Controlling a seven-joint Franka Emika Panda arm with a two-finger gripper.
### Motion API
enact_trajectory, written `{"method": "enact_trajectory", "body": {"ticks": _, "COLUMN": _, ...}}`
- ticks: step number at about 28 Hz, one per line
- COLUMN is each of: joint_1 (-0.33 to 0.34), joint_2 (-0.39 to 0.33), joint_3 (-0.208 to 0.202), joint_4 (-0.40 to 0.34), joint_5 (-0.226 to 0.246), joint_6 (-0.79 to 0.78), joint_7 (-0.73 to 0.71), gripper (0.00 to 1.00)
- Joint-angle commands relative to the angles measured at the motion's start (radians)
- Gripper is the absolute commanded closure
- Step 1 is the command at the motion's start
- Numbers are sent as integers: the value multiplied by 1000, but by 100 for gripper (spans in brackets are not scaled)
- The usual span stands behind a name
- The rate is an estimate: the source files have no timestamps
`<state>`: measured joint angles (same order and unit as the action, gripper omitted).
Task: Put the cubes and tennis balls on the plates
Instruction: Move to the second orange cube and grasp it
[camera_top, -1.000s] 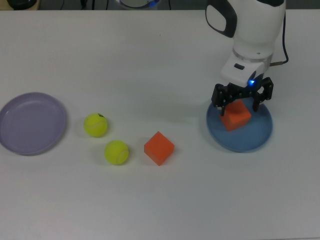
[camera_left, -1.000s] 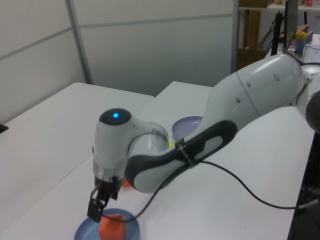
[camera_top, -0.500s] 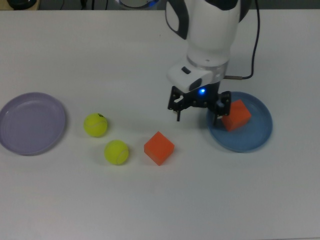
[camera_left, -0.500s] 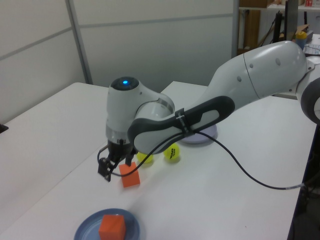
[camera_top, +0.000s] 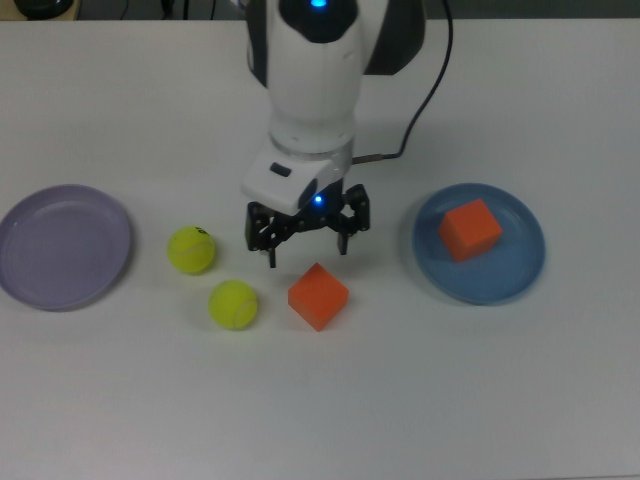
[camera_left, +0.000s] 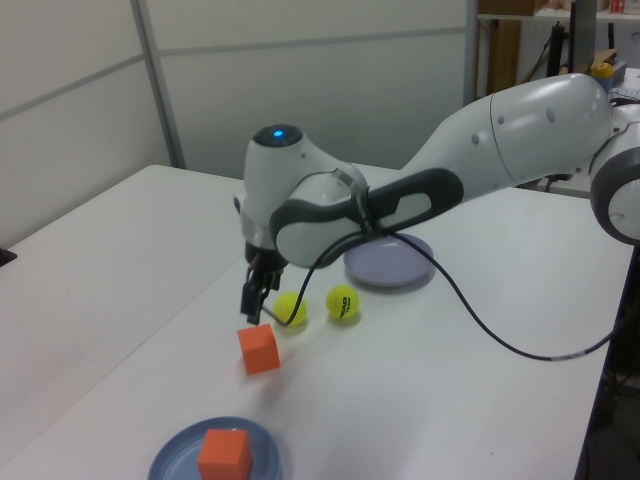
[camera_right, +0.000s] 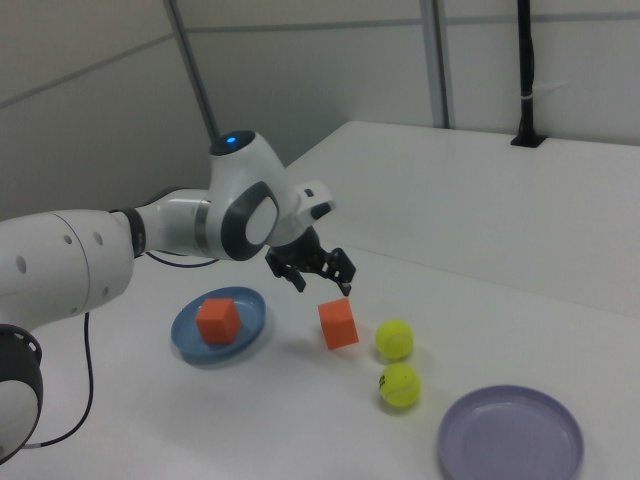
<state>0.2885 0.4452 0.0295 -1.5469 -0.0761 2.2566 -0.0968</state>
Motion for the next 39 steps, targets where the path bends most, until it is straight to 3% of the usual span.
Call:
{"method": "enact_trajectory", "body": {"ticks": 1, "joint_1": 9, "joint_2": 1, "joint_3": -28, "joint_4": 19, "joint_5": 67, "joint_6": -34, "joint_7": -158, "gripper": 0}}
{"method": "enact_trajectory", "body": {"ticks": 8, "joint_1": 9, "joint_2": 23, "joint_3": -28, "joint_4": 19, "joint_5": 137, "joint_6": -63, "joint_7": -280, "gripper": 0}}
{"method": "enact_trajectory", "body": {"ticks": 19, "joint_1": 8, "joint_2": 85, "joint_3": -28, "joint_4": 56, "joint_5": 217, "joint_6": -55, "joint_7": -347, "gripper": 0}}
{"method": "enact_trajectory", "body": {"ticks": 27, "joint_1": -3, "joint_2": 148, "joint_3": -31, "joint_4": 114, "joint_5": 222, "joint_6": -42, "joint_7": -388, "gripper": 0}}
{"method": "enact_trajectory", "body": {"ticks": 39, "joint_1": -17, "joint_2": 176, "joint_3": -31, "joint_4": 123, "joint_5": 222, "joint_6": -26, "joint_7": -494, "gripper": 0}}
